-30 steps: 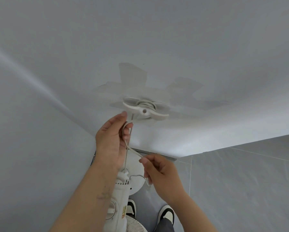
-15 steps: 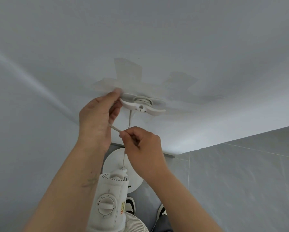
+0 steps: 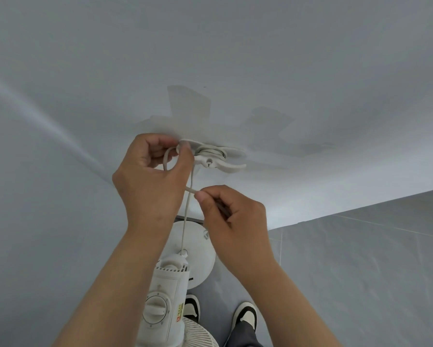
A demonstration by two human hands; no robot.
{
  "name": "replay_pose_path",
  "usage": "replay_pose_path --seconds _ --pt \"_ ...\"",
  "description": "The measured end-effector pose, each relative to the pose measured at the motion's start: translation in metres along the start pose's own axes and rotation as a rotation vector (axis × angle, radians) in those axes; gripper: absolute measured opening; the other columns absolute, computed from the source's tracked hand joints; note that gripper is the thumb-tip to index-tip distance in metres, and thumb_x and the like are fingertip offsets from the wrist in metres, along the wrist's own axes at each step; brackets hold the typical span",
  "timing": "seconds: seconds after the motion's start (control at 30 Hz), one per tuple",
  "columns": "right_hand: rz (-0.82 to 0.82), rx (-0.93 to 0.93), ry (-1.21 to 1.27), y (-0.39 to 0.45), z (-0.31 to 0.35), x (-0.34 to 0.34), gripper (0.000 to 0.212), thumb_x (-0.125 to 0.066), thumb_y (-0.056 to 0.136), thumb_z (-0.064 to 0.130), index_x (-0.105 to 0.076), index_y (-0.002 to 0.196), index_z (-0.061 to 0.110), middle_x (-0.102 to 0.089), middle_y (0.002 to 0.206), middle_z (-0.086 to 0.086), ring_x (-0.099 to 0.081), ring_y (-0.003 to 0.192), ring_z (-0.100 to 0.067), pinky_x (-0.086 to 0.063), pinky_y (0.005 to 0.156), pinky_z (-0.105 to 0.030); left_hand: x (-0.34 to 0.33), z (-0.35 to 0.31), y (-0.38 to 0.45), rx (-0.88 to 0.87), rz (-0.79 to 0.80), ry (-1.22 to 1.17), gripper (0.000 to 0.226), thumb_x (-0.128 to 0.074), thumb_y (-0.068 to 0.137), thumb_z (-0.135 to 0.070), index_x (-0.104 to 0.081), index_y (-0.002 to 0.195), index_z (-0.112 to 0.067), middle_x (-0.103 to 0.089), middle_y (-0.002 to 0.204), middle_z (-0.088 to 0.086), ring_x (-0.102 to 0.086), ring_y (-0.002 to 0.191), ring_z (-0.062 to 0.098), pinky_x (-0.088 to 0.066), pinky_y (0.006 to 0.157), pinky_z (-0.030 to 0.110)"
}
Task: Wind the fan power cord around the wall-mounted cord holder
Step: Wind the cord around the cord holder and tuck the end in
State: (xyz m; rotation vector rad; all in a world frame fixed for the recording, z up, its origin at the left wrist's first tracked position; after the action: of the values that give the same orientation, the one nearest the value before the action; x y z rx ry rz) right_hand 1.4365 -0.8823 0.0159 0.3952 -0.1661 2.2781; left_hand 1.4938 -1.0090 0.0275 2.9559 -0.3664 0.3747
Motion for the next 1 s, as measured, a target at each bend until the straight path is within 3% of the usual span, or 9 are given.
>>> replay_pose_path --seconds 0.07,0.2,0.43,0.57,0.7,0.87,1.0 --pt "-0.027 0.018 -0.014 0.002 0.001 0.004 0.018 -0.061 0.091 0.019 -0.068 0.076 0.014 -0.056 0.057 0.003 -0.052 0.054 -0.017 -0.047 0.054 -0.030 -0.001 0.002 0.002 0.065 -0.024 -0.033 0.013 -0.079 0.075 -0.021 -0.067 0.078 -0.023 -0.072 0.079 -0.005 -0.070 0.074 0.010 -0.055 0.073 0.025" --pt "-0.090 0.105 -0.075 0.007 0.009 0.010 0.019 -0.060 0.091 0.019 -0.068 0.075 0.012 -0.050 0.055 0.011 -0.046 0.052 -0.011 -0.041 0.052 -0.021 -0.005 0.018 0.006 0.406 -0.064 -0.363 0.018 -0.081 0.068 -0.005 -0.070 0.082 -0.009 -0.074 0.076 0.003 -0.067 0.068 0.010 -0.051 0.070 0.020" --pt "-0.199 0.165 -0.115 0.009 0.013 0.020 0.019 -0.062 0.088 0.017 -0.069 0.071 0.010 -0.057 0.053 0.003 -0.049 0.051 -0.014 -0.044 0.051 -0.028 -0.008 0.013 -0.004 0.474 -0.132 -0.433 0.025 -0.080 0.070 -0.002 -0.068 0.091 -0.009 -0.073 0.067 -0.006 -0.067 0.064 0.006 -0.055 0.071 0.019" --pt "-0.204 0.160 -0.115 0.007 0.012 0.019 0.020 -0.063 0.088 0.016 -0.068 0.070 0.009 -0.056 0.052 0.001 -0.049 0.050 -0.015 -0.044 0.051 -0.031 -0.013 0.014 -0.001 0.490 -0.182 -0.470 0.029 -0.072 0.073 0.003 -0.055 0.090 -0.013 -0.064 0.067 -0.005 -0.061 0.060 0.009 -0.051 0.067 0.019" --pt "-0.227 0.141 -0.105 0.007 0.011 0.024 0.017 -0.063 0.088 0.018 -0.070 0.073 0.012 -0.057 0.054 0.006 -0.052 0.051 -0.014 -0.046 0.052 -0.030 -0.020 0.015 0.006 0.437 -0.105 -0.393 0.029 -0.062 0.073 0.002 -0.050 0.090 -0.018 -0.049 0.072 -0.003 -0.046 0.057 0.010 -0.042 0.058 0.020" --pt "-0.314 0.121 -0.130 0.012 0.006 0.037 0.012 -0.063 0.089 0.016 -0.072 0.081 0.016 -0.049 0.055 0.023 -0.048 0.049 -0.007 -0.037 0.050 -0.011 -0.019 0.009 0.004 0.198 -0.009 -0.251 0.021 -0.064 0.068 -0.016 -0.050 0.080 -0.027 -0.050 0.072 -0.010 -0.048 0.061 0.001 -0.041 0.064 0.016" --pt "-0.458 0.059 -0.181 0.019 -0.006 0.062 0.013 -0.063 0.090 0.016 -0.070 0.078 0.017 -0.043 0.050 0.023 -0.041 0.047 -0.007 -0.032 0.049 -0.009 -0.016 0.007 0.000 0.025 0.046 -0.084 0.026 -0.071 0.081 -0.033 -0.046 0.074 -0.030 -0.051 0.073 -0.015 -0.050 0.064 -0.004 -0.038 0.060 0.012"
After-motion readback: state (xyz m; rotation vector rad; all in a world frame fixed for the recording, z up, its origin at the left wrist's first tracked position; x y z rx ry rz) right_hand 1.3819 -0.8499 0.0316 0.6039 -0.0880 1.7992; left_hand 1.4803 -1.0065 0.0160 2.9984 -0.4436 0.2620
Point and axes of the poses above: each hand's wrist, its own y-axis towards the middle knuckle, its own x-axis out of the back of the hand, z = x × y, the point moved 4 cm from there along y, towards the middle knuckle
